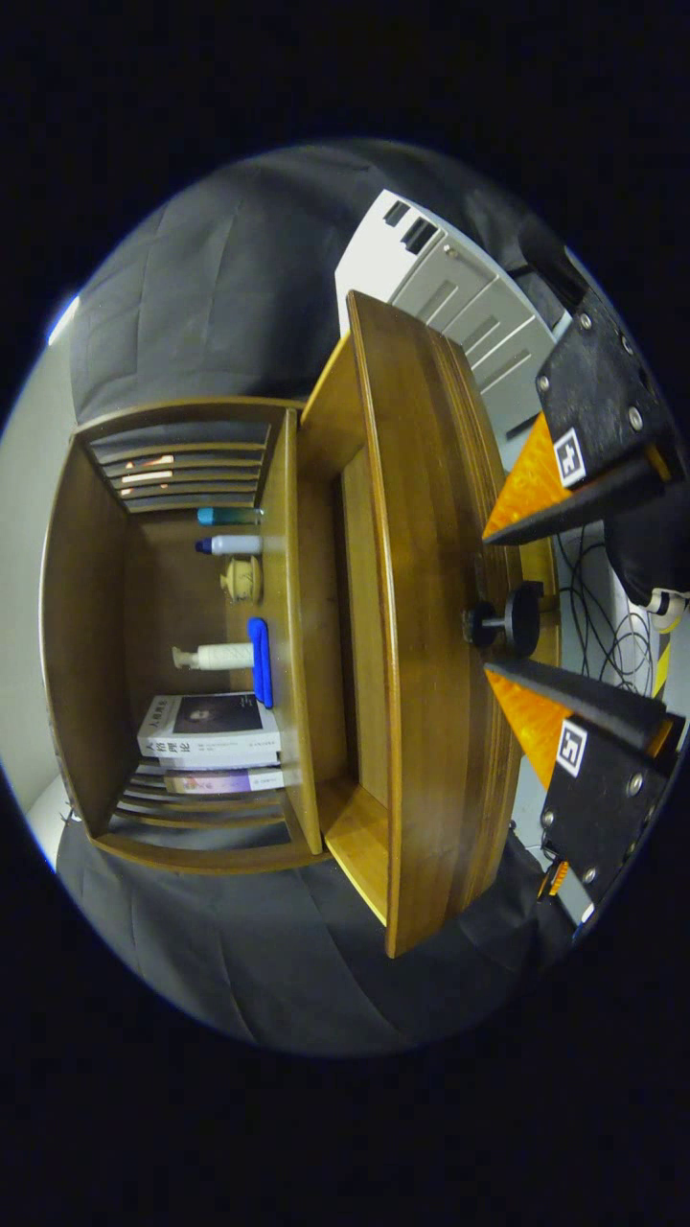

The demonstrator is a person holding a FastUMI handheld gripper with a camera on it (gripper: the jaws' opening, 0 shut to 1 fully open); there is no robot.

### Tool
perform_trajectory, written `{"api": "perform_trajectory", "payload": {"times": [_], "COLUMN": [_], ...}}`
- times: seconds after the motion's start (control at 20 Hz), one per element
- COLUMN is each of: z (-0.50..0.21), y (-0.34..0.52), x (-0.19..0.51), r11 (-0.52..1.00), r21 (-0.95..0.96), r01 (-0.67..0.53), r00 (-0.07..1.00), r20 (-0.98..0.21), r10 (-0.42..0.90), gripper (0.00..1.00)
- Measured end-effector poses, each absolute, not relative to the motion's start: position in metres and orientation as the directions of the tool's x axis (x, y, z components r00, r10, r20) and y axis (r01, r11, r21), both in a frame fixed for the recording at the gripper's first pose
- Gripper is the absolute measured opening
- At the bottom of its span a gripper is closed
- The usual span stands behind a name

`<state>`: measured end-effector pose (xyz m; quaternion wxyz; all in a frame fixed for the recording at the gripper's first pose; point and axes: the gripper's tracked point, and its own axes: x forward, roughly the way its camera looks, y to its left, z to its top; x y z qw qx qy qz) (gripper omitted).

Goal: Pull open the drawer, take out the items inside it, and place them on the countertop above the cabinet.

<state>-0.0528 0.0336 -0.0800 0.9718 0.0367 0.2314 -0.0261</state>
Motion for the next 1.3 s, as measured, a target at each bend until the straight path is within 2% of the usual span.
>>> {"api": "perform_trajectory", "payload": {"times": [0.15, 0.35, 0.6, 0.95, 1.3], "z": [-0.047, -0.003, 0.019, 0.014, -0.032], "y": [0.03, 0.023, 0.027, 0.015, 0.018], "x": [-0.051, -0.037, -0.011, 0.046, 0.087], "r11": [0.997, 0.996, 0.995, 0.989, 0.99], "r21": [0.037, 0.021, 0.036, -0.045, -0.02], "r01": [0.073, 0.092, 0.091, 0.139, 0.138], "r00": [0.915, 0.939, 0.944, 0.905, 0.798], "r20": [-0.401, -0.334, -0.323, -0.401, -0.59], "r10": [-0.052, -0.079, -0.075, -0.145, -0.123], "gripper": [0.94, 0.94, 0.94, 0.94, 0.94]}}
